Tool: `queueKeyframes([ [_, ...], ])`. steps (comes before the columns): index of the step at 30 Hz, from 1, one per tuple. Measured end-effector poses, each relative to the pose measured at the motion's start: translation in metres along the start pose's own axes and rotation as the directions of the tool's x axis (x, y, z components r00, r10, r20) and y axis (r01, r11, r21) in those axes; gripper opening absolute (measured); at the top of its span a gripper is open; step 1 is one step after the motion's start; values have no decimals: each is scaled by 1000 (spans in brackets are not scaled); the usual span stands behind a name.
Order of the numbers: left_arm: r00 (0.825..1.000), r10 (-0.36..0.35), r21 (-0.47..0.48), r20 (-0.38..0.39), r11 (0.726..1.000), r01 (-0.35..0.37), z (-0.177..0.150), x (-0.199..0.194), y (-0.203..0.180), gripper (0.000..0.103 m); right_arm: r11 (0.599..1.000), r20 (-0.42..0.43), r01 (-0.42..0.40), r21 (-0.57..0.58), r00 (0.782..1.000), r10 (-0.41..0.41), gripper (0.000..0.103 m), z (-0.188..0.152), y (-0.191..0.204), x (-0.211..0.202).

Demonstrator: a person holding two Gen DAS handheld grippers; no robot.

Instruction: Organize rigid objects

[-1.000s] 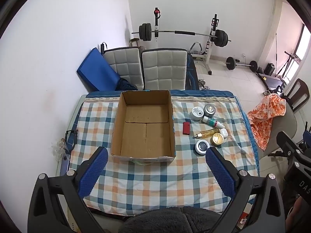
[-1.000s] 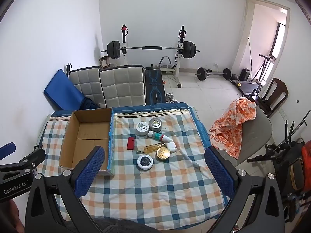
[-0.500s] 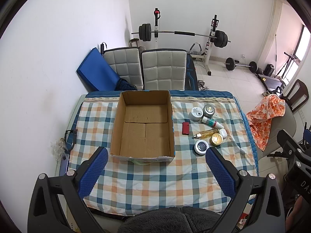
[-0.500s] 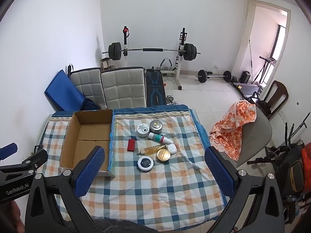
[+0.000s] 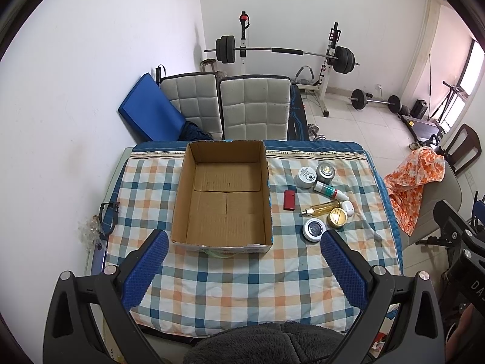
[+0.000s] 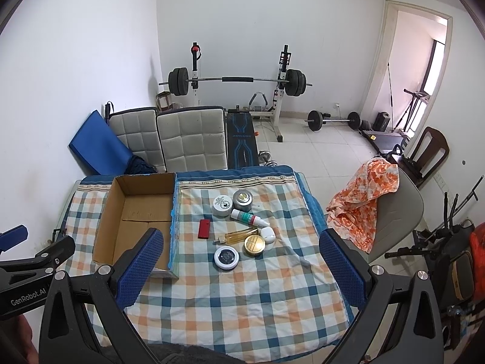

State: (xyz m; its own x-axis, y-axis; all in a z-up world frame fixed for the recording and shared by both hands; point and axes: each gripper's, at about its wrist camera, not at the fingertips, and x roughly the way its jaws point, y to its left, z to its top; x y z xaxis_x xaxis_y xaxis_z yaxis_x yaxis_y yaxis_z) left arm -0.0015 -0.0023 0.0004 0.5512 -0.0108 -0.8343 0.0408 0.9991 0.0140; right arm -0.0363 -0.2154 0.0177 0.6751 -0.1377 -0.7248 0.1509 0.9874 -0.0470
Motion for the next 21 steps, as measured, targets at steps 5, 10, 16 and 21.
queueKeyframes([
  [5, 1000, -1, -1, -1, 1000, 1, 1, 2, 0, 103, 1000, -3, 1, 2, 1000, -1, 103, 1, 0, 1],
  [10, 1000, 0, -3, -2, 1000, 0, 1, 2, -1, 103, 1000, 0, 2, -2, 1000, -2, 103, 0, 2, 1],
  [16, 1000, -3, -1, -1, 1000, 3, 4, 4, -1, 103, 1000, 4, 3, 1, 1000, -3, 103, 2, 4, 4],
  [21, 1000, -4, -2, 1, 1000, 4, 6, 5, -2, 103, 1000, 3, 5, 5, 1000, -5, 103, 3, 2, 4],
])
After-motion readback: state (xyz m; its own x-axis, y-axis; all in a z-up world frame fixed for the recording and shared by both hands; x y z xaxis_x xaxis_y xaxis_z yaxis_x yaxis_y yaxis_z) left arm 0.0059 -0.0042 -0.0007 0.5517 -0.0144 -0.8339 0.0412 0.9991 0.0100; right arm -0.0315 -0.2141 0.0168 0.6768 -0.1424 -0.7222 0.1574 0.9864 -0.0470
